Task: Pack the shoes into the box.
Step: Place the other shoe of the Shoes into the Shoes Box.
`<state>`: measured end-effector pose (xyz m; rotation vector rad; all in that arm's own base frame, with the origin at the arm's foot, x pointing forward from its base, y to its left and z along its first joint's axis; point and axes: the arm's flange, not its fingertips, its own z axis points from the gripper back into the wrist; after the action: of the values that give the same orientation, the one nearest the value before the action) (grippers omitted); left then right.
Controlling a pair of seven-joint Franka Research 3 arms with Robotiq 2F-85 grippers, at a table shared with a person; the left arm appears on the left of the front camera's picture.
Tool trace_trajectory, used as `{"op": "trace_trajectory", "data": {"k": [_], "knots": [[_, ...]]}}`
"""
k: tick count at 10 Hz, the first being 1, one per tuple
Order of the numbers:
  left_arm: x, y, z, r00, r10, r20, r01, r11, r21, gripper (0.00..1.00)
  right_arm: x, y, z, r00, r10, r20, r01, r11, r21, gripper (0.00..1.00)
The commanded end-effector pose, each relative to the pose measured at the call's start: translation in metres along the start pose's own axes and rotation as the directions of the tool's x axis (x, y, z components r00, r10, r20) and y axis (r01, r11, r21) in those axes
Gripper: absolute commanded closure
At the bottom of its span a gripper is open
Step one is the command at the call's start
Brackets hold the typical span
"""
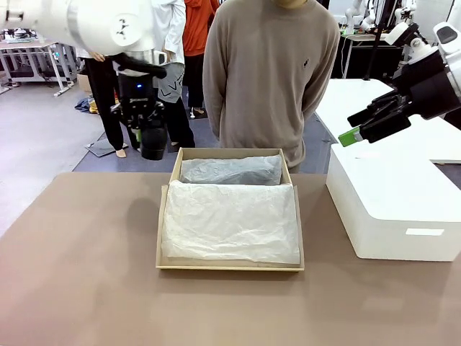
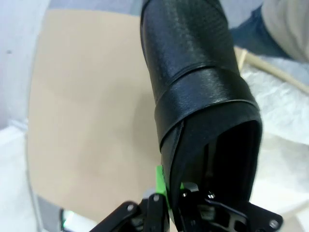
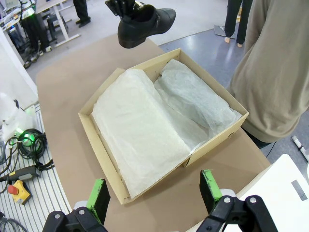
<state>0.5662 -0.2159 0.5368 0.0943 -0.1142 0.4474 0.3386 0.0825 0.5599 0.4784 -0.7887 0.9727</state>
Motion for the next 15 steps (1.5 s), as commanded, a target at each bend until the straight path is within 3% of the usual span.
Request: {"op": "trace_trajectory", "data": {"k": [1,4,6,7,13,15], "knots": [[-0.005,-0.043,0.008,0.992,0.123,-0.002,-0.122,0.992,0.039,1.0,0.0,-0.004,-0.002,0.999,0.021,0.027,-0.021,1.0,0.015,0.0],[-0.03,-0.091,0.013,0.967,0.256,-0.009,-0.256,0.966,-0.039,1.0,0.0,-0.004,-0.002,0.999,0.021,0.027,-0.021,1.0,0.015,0.0],[-0.038,-0.096,0.01,0.959,0.282,0.01,-0.281,0.959,-0.042,1.0,0.0,-0.004,-0.002,0.999,0.021,0.027,-0.021,1.0,0.015,0.0],[-0.038,-0.094,0.005,0.973,0.231,-0.019,-0.232,0.972,-0.031,1.0,0.0,-0.004,-0.002,0.999,0.021,0.027,-0.021,1.0,0.015,0.0],[-0.04,-0.1,0.001,0.97,0.241,-0.02,-0.242,0.97,-0.03,1.0,0.0,-0.004,-0.002,0.999,0.021,0.027,-0.021,1.0,0.015,0.0],[-0.055,-0.115,0.012,0.911,0.412,0.018,-0.411,0.911,-0.038,1.0,0.0,-0.004,-0.002,0.999,0.021,0.027,-0.021,1.0,0.015,0.0]]}}
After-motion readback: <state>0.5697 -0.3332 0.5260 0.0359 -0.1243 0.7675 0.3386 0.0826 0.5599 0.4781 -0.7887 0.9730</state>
